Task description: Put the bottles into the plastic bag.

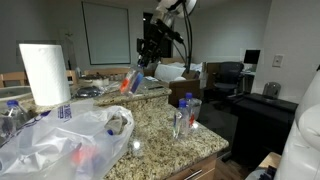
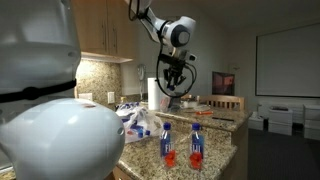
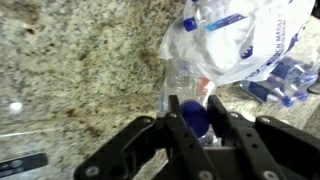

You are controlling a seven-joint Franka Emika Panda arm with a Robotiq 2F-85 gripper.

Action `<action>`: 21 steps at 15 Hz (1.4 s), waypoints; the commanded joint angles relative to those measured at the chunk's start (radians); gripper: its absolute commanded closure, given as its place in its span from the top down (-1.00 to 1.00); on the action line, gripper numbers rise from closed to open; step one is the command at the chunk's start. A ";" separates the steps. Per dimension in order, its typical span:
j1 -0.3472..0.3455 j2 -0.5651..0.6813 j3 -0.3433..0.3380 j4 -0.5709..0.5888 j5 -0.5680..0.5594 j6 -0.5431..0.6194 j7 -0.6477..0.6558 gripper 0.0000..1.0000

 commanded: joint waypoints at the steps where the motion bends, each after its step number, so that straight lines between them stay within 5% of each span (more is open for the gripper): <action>1: 0.034 0.169 0.025 0.040 0.196 0.016 -0.161 -0.76; 7: 0.011 0.480 0.127 0.179 0.433 -0.097 -0.366 -0.76; 16: 0.034 0.776 0.253 0.511 0.429 -0.524 -0.323 -0.71; 17: 0.034 0.785 0.253 0.537 0.425 -0.575 -0.312 0.13; 21: 0.019 0.752 0.216 0.578 0.422 -0.650 -0.301 0.53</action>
